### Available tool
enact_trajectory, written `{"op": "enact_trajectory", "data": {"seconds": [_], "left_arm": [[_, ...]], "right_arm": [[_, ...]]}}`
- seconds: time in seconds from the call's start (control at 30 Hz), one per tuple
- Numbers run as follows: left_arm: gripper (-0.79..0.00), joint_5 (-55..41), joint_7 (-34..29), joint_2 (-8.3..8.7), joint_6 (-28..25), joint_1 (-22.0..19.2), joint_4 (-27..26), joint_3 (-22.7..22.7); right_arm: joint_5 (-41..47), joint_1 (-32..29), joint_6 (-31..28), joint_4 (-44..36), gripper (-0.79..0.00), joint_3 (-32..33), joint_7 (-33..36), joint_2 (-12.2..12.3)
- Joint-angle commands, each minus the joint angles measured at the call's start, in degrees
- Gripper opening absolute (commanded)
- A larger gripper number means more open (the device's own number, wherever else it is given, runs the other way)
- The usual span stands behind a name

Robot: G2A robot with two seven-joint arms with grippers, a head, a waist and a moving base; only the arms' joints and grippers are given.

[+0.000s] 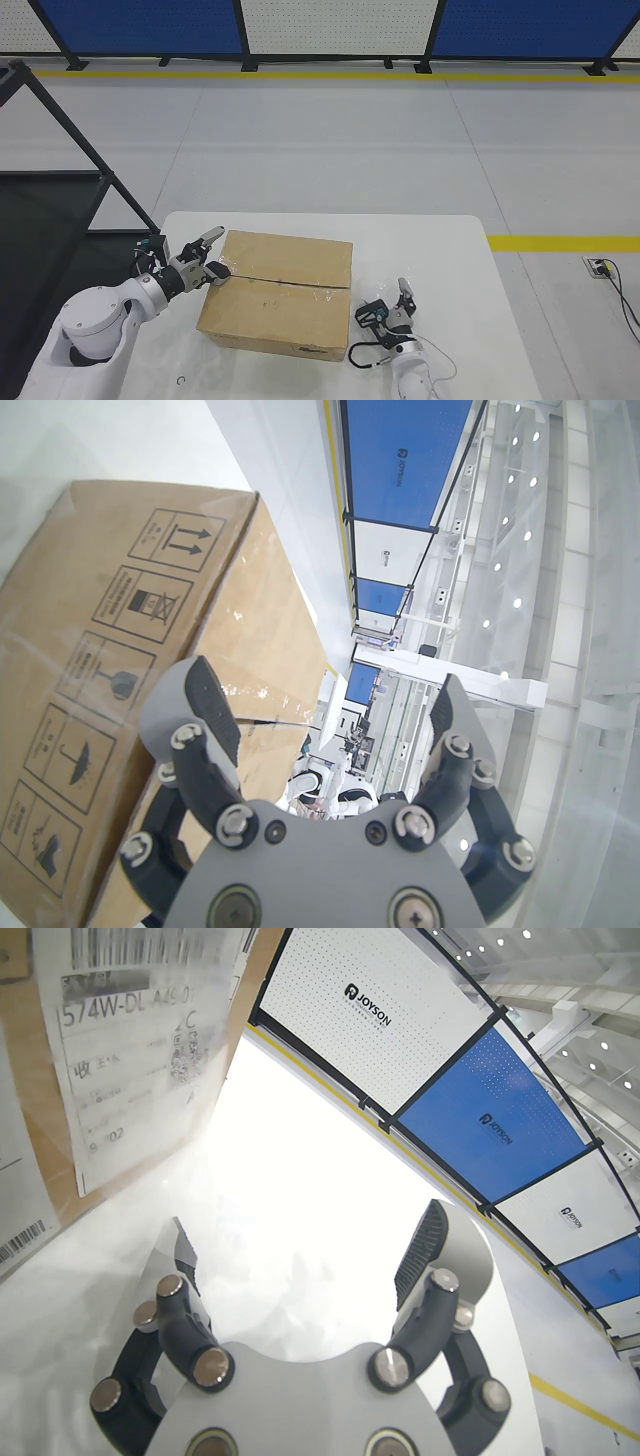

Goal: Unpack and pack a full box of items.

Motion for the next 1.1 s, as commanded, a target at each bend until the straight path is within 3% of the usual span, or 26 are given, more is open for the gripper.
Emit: {"op": "enact_trajectory", "data": {"seconds": [0.0,0.2,0.6,0.8,1.07], "left_arm": [[0.000,0.00,0.00,0.00,0.00,0.00,0.00,0.00],[0.000,0.00,0.00,0.00,0.00,0.00,0.00,0.00],[0.000,0.00,0.00,0.00,0.00,0.00,0.00,0.00],[0.000,0.00,0.00,0.00,0.00,0.00,0.00,0.00],[0.000,0.00,0.00,0.00,0.00,0.00,0.00,0.00]], "right_arm": [[0.41,-0.09,-1.34,-0.57,0.000,-0.28,-0.70,-0.11],[-0.46,-1.69,-2.85,-2.63,0.000,-0.31,-2.55,-0.04],[2.55,0.90,3.20,-0.05,0.000,0.79,0.98,-1.34],[7.55,1.30,6.81,0.53,0.000,2.80,-2.69,-1.94],[12.31,0.15,7.16,-2.43,0.000,6.27,-8.30,-1.94]]}}
